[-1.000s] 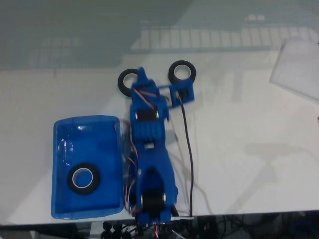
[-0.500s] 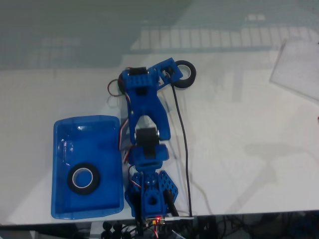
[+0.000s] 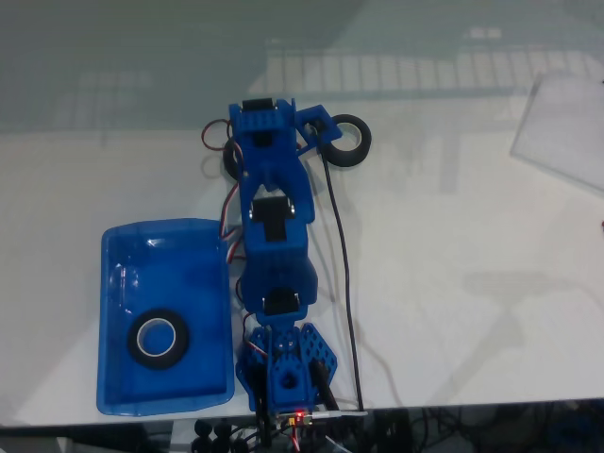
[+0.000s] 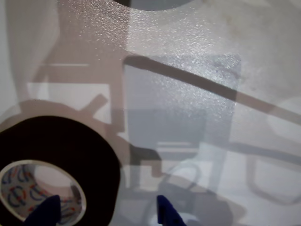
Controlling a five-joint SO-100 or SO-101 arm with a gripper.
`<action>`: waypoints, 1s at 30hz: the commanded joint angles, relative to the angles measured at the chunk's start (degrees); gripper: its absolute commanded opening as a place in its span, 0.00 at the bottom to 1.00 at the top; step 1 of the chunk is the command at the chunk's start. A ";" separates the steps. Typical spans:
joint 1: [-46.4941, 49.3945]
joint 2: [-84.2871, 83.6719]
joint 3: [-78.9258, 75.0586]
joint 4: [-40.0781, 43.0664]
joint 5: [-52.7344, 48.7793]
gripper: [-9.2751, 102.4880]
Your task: Grasp all tape and put them in the bin.
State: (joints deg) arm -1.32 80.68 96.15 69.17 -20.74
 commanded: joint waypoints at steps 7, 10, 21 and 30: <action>0.26 -7.73 -10.72 2.99 1.93 0.27; -0.18 -8.26 -10.90 3.08 1.93 0.19; -0.88 2.46 -10.02 2.81 1.93 0.08; -10.81 29.53 -3.60 10.55 6.33 0.08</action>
State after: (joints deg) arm -7.82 99.93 91.58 77.34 -14.15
